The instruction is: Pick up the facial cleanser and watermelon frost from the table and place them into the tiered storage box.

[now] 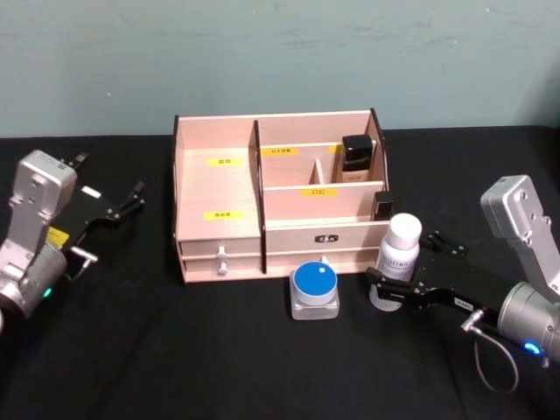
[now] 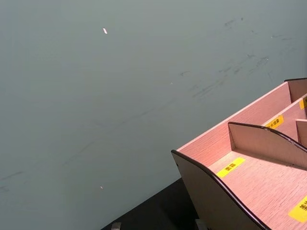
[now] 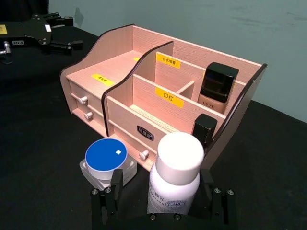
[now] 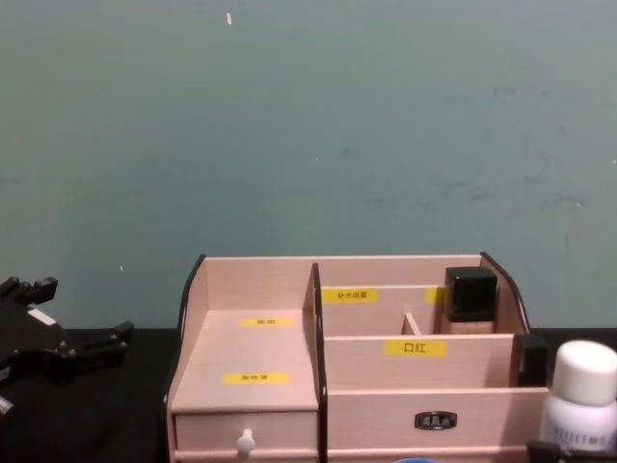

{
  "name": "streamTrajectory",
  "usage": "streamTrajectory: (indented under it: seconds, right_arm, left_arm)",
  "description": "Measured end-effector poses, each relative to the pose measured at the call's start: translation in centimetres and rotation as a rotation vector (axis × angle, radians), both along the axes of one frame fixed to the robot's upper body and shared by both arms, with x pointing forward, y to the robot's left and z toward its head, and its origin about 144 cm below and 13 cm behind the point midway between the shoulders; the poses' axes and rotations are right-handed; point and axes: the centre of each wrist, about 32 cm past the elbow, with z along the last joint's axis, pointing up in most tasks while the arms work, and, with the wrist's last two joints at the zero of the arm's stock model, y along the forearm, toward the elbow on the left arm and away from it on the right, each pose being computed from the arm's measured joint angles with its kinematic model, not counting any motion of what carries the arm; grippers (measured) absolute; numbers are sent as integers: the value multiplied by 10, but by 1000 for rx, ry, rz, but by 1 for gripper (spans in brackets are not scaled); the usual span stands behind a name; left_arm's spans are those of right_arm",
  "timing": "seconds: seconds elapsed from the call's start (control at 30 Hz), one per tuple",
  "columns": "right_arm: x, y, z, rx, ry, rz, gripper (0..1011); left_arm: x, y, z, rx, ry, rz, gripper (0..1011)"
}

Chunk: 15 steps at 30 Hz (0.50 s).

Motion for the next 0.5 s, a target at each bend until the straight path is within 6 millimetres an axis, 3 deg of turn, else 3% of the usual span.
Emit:
streamTrajectory:
  seconds: [0.5]
  right_arm:
    - [5, 3, -4, -2, 5, 1, 1003]
  left_arm:
    - [0, 0, 0, 0, 0, 0, 1001]
